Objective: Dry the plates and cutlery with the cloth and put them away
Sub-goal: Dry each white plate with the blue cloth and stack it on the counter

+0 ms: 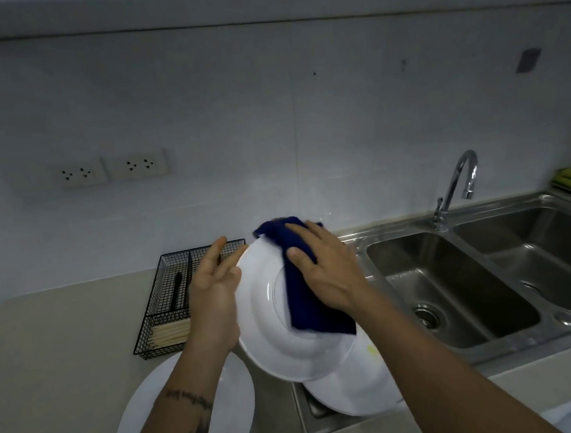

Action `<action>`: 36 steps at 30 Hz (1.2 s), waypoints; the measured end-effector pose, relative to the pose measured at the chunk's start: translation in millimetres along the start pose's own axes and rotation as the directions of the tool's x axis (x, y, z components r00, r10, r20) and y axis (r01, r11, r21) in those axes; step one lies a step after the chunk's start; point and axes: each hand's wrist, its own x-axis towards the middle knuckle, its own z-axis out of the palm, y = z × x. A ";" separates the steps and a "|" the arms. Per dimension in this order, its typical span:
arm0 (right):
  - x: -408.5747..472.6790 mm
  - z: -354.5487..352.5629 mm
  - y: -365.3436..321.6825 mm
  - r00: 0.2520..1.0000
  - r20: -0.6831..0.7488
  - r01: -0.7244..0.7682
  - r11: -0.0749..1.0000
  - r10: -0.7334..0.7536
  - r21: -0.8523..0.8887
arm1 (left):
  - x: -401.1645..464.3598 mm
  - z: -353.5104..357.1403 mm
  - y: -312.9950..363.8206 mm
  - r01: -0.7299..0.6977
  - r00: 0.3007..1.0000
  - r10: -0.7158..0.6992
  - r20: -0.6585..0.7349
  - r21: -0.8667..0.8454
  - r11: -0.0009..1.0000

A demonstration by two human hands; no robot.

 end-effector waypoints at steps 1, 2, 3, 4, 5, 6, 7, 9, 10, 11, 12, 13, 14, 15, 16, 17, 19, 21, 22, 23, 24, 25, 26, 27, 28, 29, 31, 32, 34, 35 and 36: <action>-2.1 -0.6 8.3 0.998 -0.001 -0.066 0.991 0.067 0.114 | 1.1 -5.6 0.6 -0.007 1.000 0.007 -0.002 -0.001 1.000; -3.7 -1.6 14.3 0.992 0.020 -0.123 0.962 0.122 0.244 | 2.2 -10.6 1.0 -0.011 1.000 0.011 0.003 -0.001 1.000; -4.5 -2.3 17.2 0.986 0.059 -0.168 0.925 0.158 0.341 | 2.9 -14.1 1.4 -0.016 1.000 0.015 0.016 0.006 1.000; -4.5 -3.2 16.1 0.983 0.085 -0.183 0.906 0.163 0.381 | 3.5 -16.7 1.3 -0.021 0.999 0.021 0.032 0.019 1.000; -2.7 -4.4 12.4 0.983 0.094 -0.182 0.910 0.158 0.373 | 4.1 -18.2 1.1 -0.029 0.998 0.027 0.051 0.033 0.999; 0.8 -6.2 7.9 0.985 0.093 -0.169 0.918 0.145 0.360 | 4.7 -18.9 1.2 -0.039 0.997 0.035 0.073 0.048 0.998; 4.5 -8.5 1.2 0.987 0.096 -0.158 0.922 0.132 0.355 | 5.1 -18.5 2.0 -0.052 0.994 0.045 0.099 0.066 0.996; 12.1 -13.6 -10.8 0.986 0.125 -0.148 0.920 0.109 0.364 | 6.6 -18.3 5.7 -0.079 0.986 0.063 0.154 0.104 0.991; 14.2 -15.7 -14.5 0.985 0.146 -0.143 0.914 0.093 0.379 | 7.7 -19.1 8.4 -0.094 0.982 0.072 0.177 0.119 0.988; 14.4 -17.8 -16.4 0.982 0.168 -0.145 0.901 0.082 0.410 | 8.8 -21.1 11.3 -0.113 0.977 0.085 0.197 0.132 0.985; 13.3 -19.3 -16.6 0.979 0.186 -0.159 0.872 0.080 0.463 | 9.6 -23.5 14.8 -0.139 0.971 0.104 0.216 0.159 0.977; 10.3 -20.5 -16.5 0.974 0.210 -0.187 0.834 0.088 0.519 | 9.3 -25.9 18.9 -0.175 0.963 0.127 0.236 0.196 0.965; 6.7 -20.5 -16.2 0.968 0.228 -0.217 0.792 0.101 0.570 | 8.9 -28.5 22.4 -0.216 0.955 0.153 0.253 0.246 0.945; 3.4 -18.7 -15.2 0.966 0.230 -0.237 0.762 0.118 0.603 | 8.5 -30.7 25.4 -0.253 0.948 0.176 0.266 0.289 0.923; 0.4 -16.7 -14.7 0.968 0.216 -0.237 0.748 0.128 0.619 | 8.9 -33.0 27.4 -0.280 0.944 0.197 0.265 0.325 0.903; -1.9 -13.6 -14.7 0.972 0.190 -0.227 0.741 0.136 0.633 | 10.1 -35.4 28.0 -0.295 0.944 0.219 0.246 0.341 0.893; -5.5 -7.7 -17.8 0.984 0.126 -0.181 0.715 0.130 0.676 | 13.0 -39.7 26.3 -0.282 0.958 0.248 0.143 0.342 0.896; -7.7 -1.9 -22.8 0.993 0.065 -0.112 0.712 0.094 0.693 | 16.5 -44.3 19.7 -0.217 0.971 0.237 -0.015 0.350 0.911; -8.5 1.6 -25.6 0.996 0.042 -0.082 0.717 0.074 0.692 | 15.9 -45.2 16.0 -0.164 0.976 0.205 -0.079 0.359 0.919; -9.8 6.1 -27.6 0.998 0.025 -0.058 0.723 0.056 0.688 | 15.6 -47.0 11.1 -0.086 0.983 0.132 -0.125 0.320 0.944; -11.7 10.4 -30.1 0.999 0.015 -0.033 0.733 0.031 0.680 | 16.0 -48.6 7.2 0.017 0.987 0.017 -0.161 0.202 0.979; -13.9 15.0 -31.2 1.000 0.012 -0.008 0.748 0.000 0.663 | 14.5 -49.3 7.1 0.123 0.978 -0.117 -0.175 0.023 0.992; -15.9 20.0 -31.5 0.999 0.019 0.015 0.768 -0.036 0.641 | 14.6 -52.5 6.7 0.200 0.962 -0.220 -0.161 -0.135 0.971; -18.1 24.9 -30.1 0.997 0.035 0.032 0.787 -0.067 0.617 | 13.9 -56.4 8.1 0.233 0.948 -0.276 -0.156 -0.250 0.940; -20.2 28.2 -28.6 0.994 0.063 0.035 0.801 -0.090 0.597 | 11.6 -58.6 11.6 0.230 0.941 -0.291 -0.170 -0.308 0.923; -22.3 30.5 -26.8 0.989 0.102 0.029 0.814 -0.108 0.580 | 10.5 -62.7 13.2 0.201 0.937 -0.280 -0.206 -0.335 0.920; -24.8 32.5 -23.5 0.970 0.195 0.011 0.832 -0.143 0.554 | 9.7 -71.1 15.4 0.140 0.933 -0.237 -0.271 -0.334 0.932; -25.4 32.8 -22.5 0.957 0.246 -0.006 0.836 -0.155 0.549 | 9.8 -76.0 15.1 0.126 0.929 -0.225 -0.295 -0.319 0.939; -27.4 33.6 -22.4 0.933 0.323 -0.063 0.815 -0.156 0.576 | 8.5 -91.1 13.7 0.119 0.904 -0.217 -0.368 -0.269 0.956; -28.1 34.5 -22.5 0.928 0.343 -0.105 0.784 -0.143 0.611 | 6.0 -100.3 12.1 0.124 0.889 -0.211 -0.407 -0.229 0.966; -28.4 36.4 -22.9 0.927 0.354 -0.148 0.749 -0.122 0.646 | 2.2 -110.7 9.4 0.121 0.877 -0.192 -0.441 -0.185 0.975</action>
